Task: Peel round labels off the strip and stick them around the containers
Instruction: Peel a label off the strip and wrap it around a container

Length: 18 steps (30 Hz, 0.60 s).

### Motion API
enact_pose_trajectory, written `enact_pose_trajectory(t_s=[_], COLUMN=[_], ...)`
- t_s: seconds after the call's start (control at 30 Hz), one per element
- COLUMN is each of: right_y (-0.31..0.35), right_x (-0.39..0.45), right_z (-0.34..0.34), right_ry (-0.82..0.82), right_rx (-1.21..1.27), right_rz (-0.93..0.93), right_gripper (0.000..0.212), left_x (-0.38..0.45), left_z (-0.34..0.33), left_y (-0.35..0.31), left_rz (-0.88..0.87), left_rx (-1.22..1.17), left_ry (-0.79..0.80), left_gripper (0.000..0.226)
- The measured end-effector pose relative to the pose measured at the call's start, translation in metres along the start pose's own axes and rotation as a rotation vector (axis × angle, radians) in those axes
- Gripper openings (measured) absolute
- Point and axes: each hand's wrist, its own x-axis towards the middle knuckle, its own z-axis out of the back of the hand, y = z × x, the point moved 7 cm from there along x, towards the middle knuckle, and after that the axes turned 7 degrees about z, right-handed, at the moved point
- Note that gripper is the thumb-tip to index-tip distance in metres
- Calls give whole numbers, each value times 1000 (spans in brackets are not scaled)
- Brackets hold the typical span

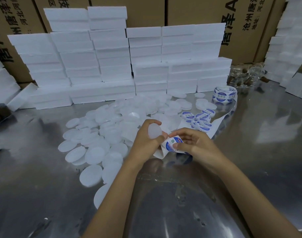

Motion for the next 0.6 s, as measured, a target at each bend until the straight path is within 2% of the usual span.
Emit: enact_pose_trajectory(t_s=[0.37,0.6], right_y=[10,18], right_x=[0,-1], right_z=[0,-4], right_ry=[-73,-37], right_rx=[-205,-243], right_rz=[69,111], right_gripper=[27,27], left_x=[4,9], left_z=[4,2], left_y=[5,13], left_rz=[42,71], left_rx=[69,108], left_ry=[-56,-71], left_gripper=[48,45])
